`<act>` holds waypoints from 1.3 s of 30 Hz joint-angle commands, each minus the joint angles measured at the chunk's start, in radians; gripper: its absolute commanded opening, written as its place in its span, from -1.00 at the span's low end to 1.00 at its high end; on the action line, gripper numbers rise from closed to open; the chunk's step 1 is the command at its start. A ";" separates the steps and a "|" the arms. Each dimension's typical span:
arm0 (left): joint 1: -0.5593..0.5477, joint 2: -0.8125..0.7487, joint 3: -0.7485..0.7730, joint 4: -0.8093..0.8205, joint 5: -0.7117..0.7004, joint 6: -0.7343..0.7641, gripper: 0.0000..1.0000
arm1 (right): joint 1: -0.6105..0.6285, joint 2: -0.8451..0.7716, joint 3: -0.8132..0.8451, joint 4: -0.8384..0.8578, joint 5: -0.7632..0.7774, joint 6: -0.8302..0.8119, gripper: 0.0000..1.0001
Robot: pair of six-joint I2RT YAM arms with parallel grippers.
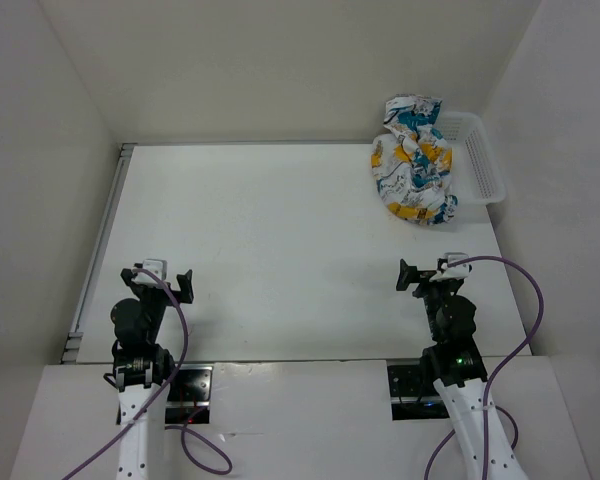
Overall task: Fold and stack the shorts
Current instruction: Grab the shorts from the pile
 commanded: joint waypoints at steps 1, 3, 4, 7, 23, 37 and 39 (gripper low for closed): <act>0.001 -0.019 -0.023 0.031 0.020 0.003 1.00 | 0.004 -0.008 -0.045 0.051 0.008 0.013 0.98; 0.001 -0.019 -0.023 0.031 0.020 0.003 1.00 | 0.004 -0.008 -0.045 0.051 0.008 0.013 0.98; 0.001 -0.019 -0.023 0.031 0.020 0.003 1.00 | 0.004 -0.008 -0.045 0.051 0.008 0.013 0.98; 0.001 -0.019 -0.023 0.031 0.020 0.003 1.00 | 0.004 -0.008 -0.045 0.051 0.008 0.013 0.98; 0.001 -0.019 -0.023 0.031 0.020 0.003 1.00 | 0.004 -0.008 0.044 -0.199 -0.740 -1.135 1.00; 0.001 -0.019 -0.023 0.031 0.020 0.003 1.00 | 0.004 -0.008 -0.019 0.051 -0.636 -1.119 1.00; 0.001 -0.019 -0.023 0.031 0.020 0.003 1.00 | 0.004 -0.008 -0.010 0.098 -0.621 -1.130 1.00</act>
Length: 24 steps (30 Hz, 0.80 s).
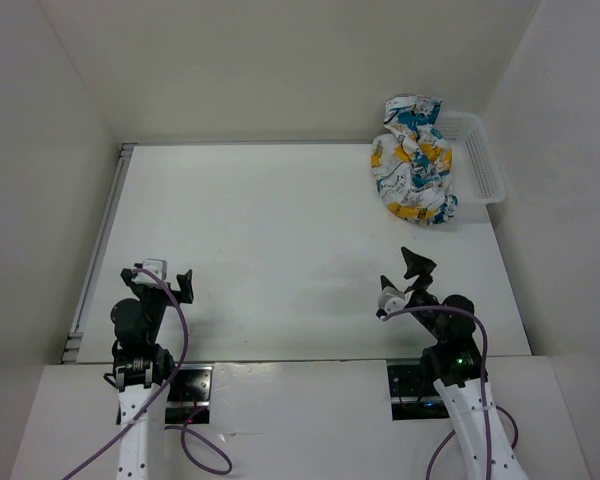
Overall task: Fold and stack the shorts
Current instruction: Grab the shorts from the pile
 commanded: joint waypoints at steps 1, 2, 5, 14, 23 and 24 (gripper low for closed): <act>0.001 -0.019 -0.023 0.031 0.020 0.003 1.00 | 0.002 -0.007 -0.014 0.162 0.004 -0.064 1.00; 0.001 -0.019 -0.023 0.031 0.020 0.003 1.00 | 0.002 -0.007 0.013 0.211 0.004 -0.064 1.00; 0.001 -0.019 -0.023 0.031 0.035 0.003 1.00 | 0.002 -0.007 0.075 0.306 0.004 0.061 1.00; -0.010 0.006 0.052 0.365 0.419 0.003 1.00 | 0.002 0.195 0.311 0.485 0.161 0.497 1.00; -0.062 0.930 0.686 -0.016 0.101 0.003 1.00 | 0.013 1.123 1.092 0.143 0.693 0.784 1.00; -0.062 1.030 0.893 -0.094 0.074 0.003 1.00 | 0.013 1.146 1.106 0.120 0.704 0.813 1.00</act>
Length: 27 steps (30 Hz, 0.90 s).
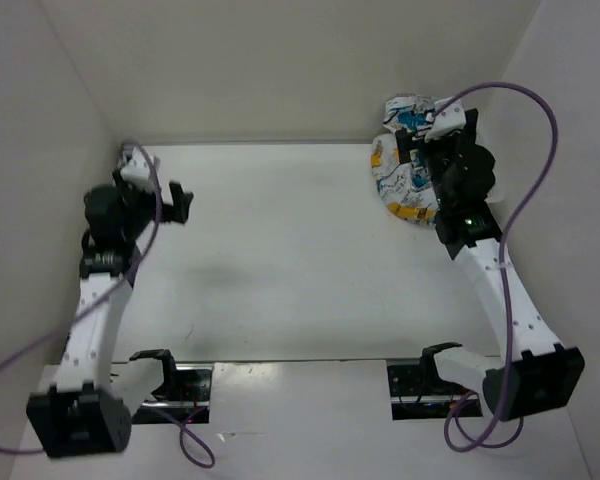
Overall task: Fold and stack the shorts
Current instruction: Grab the shorts from the pile
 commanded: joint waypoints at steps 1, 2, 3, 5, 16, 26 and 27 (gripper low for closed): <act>-0.010 0.350 0.359 -0.263 -0.148 0.003 1.00 | -0.003 0.106 0.047 -0.229 0.223 0.208 1.00; -0.010 0.512 0.442 -0.400 -0.179 0.003 1.00 | -0.022 0.106 0.047 -0.255 0.211 0.299 1.00; -0.010 0.582 0.516 -0.469 -0.180 0.003 1.00 | -0.038 0.115 0.057 -0.284 0.173 0.349 1.00; -0.047 0.738 0.668 -0.614 -0.215 0.003 1.00 | -0.079 0.149 0.057 -0.356 0.143 0.453 1.00; -0.229 0.877 0.739 -0.672 -0.160 0.003 1.00 | -0.296 0.536 0.251 -0.521 0.054 0.693 0.53; -0.229 0.877 0.715 -0.672 -0.160 0.003 1.00 | -0.316 0.634 0.189 -0.473 0.106 0.727 0.58; -0.229 0.877 0.715 -0.672 -0.160 0.003 1.00 | -0.316 0.645 0.198 -0.473 0.106 0.727 0.58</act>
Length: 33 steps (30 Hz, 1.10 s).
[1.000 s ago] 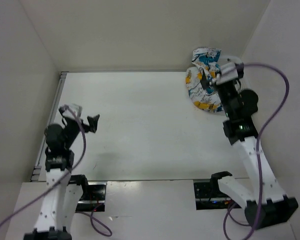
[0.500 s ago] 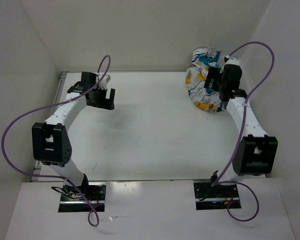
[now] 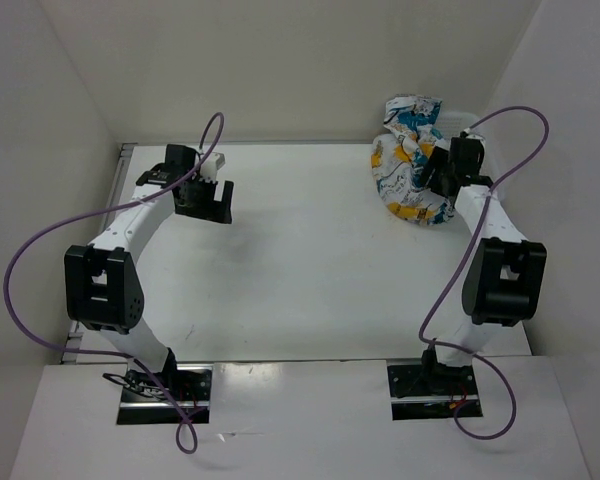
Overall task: Fold and stack the shorts
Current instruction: Grab the shorts from the pile
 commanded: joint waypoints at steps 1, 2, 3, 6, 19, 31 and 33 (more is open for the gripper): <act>0.001 -0.007 0.030 -0.006 0.021 0.003 1.00 | -0.008 0.054 0.014 0.045 0.031 0.027 0.58; 0.001 -0.007 0.030 -0.006 0.021 0.003 1.00 | -0.008 0.065 0.024 0.045 0.021 0.027 0.54; 0.001 0.002 0.030 -0.006 0.021 0.003 1.00 | -0.008 0.083 0.024 0.045 0.021 0.036 0.47; 0.001 0.003 0.030 -0.006 0.021 0.003 1.00 | -0.008 0.106 0.024 0.054 0.030 0.053 0.26; 0.001 0.022 0.030 -0.006 0.030 0.003 1.00 | -0.008 0.045 0.121 0.100 0.010 -0.042 -0.99; 0.001 0.041 0.158 0.014 -0.012 0.003 1.00 | 0.076 -0.177 0.225 0.149 -0.142 -0.072 -0.99; 0.001 0.041 0.186 0.014 -0.011 0.003 1.00 | 0.117 -0.313 0.124 0.309 -0.114 -0.125 -0.99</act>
